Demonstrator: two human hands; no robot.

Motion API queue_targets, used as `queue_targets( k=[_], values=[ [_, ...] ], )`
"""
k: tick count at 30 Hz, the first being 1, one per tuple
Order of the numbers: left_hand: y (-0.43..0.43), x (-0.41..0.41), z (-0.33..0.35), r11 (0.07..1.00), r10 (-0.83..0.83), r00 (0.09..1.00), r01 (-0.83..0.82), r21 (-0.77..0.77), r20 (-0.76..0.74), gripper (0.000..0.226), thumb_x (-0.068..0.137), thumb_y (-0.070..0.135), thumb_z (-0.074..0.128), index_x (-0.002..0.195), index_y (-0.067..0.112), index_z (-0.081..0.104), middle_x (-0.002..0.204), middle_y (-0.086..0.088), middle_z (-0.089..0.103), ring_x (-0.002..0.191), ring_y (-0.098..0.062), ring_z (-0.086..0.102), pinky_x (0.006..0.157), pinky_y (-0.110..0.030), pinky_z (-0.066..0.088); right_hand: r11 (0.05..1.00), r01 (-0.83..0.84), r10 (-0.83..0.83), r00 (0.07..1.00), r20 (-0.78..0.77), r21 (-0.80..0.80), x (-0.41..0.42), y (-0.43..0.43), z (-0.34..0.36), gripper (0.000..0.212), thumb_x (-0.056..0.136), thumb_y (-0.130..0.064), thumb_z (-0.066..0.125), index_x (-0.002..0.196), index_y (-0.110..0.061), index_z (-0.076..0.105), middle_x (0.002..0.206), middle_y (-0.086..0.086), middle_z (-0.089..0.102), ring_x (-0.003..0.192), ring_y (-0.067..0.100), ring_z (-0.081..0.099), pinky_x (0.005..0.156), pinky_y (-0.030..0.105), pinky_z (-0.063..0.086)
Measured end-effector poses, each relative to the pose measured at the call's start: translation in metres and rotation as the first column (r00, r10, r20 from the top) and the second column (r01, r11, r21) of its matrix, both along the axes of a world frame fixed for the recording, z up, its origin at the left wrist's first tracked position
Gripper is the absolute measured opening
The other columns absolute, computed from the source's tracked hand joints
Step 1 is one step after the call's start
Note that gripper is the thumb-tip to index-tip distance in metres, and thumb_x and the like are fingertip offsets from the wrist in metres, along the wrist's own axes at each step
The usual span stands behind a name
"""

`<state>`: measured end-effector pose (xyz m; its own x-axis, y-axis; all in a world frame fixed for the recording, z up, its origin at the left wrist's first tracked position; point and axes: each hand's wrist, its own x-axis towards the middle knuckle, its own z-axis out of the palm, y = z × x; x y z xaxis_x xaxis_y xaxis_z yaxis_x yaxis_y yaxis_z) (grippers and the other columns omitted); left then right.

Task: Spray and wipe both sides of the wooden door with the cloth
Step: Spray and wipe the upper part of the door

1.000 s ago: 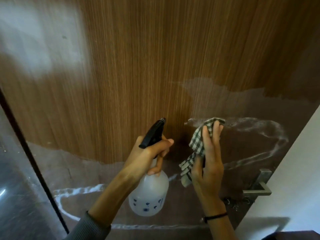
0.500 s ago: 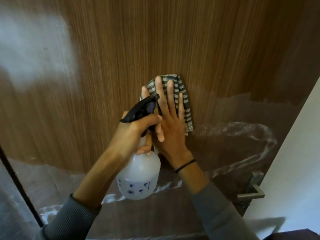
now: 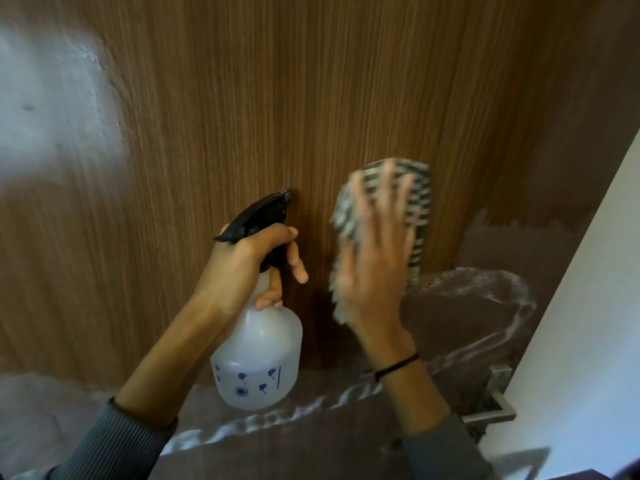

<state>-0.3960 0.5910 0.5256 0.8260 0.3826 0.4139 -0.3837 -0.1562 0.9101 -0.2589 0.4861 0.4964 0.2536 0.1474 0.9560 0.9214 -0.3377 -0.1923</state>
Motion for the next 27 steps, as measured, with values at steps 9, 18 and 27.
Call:
queue_targets(
  k=[9,18,27],
  values=[
    [0.002,-0.003,0.0,1.0,-0.019,0.998,0.019,-0.011,-0.057,0.037,0.099,0.022,0.053,0.065,0.008,0.055,0.063,-0.015,0.056,0.03,-0.017,0.031,0.045,-0.031,0.036,0.975,0.029,-0.011,0.996,0.084,-0.219,0.025,-0.03,-0.055,0.064,0.098,-0.016,0.04,0.158,-0.024,0.021,0.169,0.004,0.011,0.157,0.026,0.004,0.124,0.056,0.011],
    [-0.001,-0.005,-0.001,0.999,-0.041,0.998,0.04,-0.03,-0.053,0.035,0.099,0.021,0.052,0.066,0.008,0.052,0.063,-0.014,0.051,0.03,-0.016,0.031,0.045,-0.03,0.035,0.998,-0.046,0.04,0.986,-0.16,-0.039,-0.022,0.003,-0.074,0.064,0.099,-0.011,0.041,0.16,-0.021,0.022,0.17,0.005,0.003,0.156,0.032,-0.006,0.125,0.057,0.002],
    [0.004,-0.006,-0.002,0.996,-0.085,0.994,0.084,-0.015,-0.066,0.035,0.1,0.022,0.052,0.068,0.01,0.051,0.065,-0.011,0.05,0.029,-0.014,0.03,0.042,-0.028,0.032,0.98,-0.141,0.079,0.925,-0.372,-0.142,-0.007,-0.046,-0.135,0.083,0.096,0.006,0.043,0.162,-0.034,0.012,0.17,-0.006,-0.008,0.156,0.024,-0.012,0.122,0.045,0.007]
  ],
)
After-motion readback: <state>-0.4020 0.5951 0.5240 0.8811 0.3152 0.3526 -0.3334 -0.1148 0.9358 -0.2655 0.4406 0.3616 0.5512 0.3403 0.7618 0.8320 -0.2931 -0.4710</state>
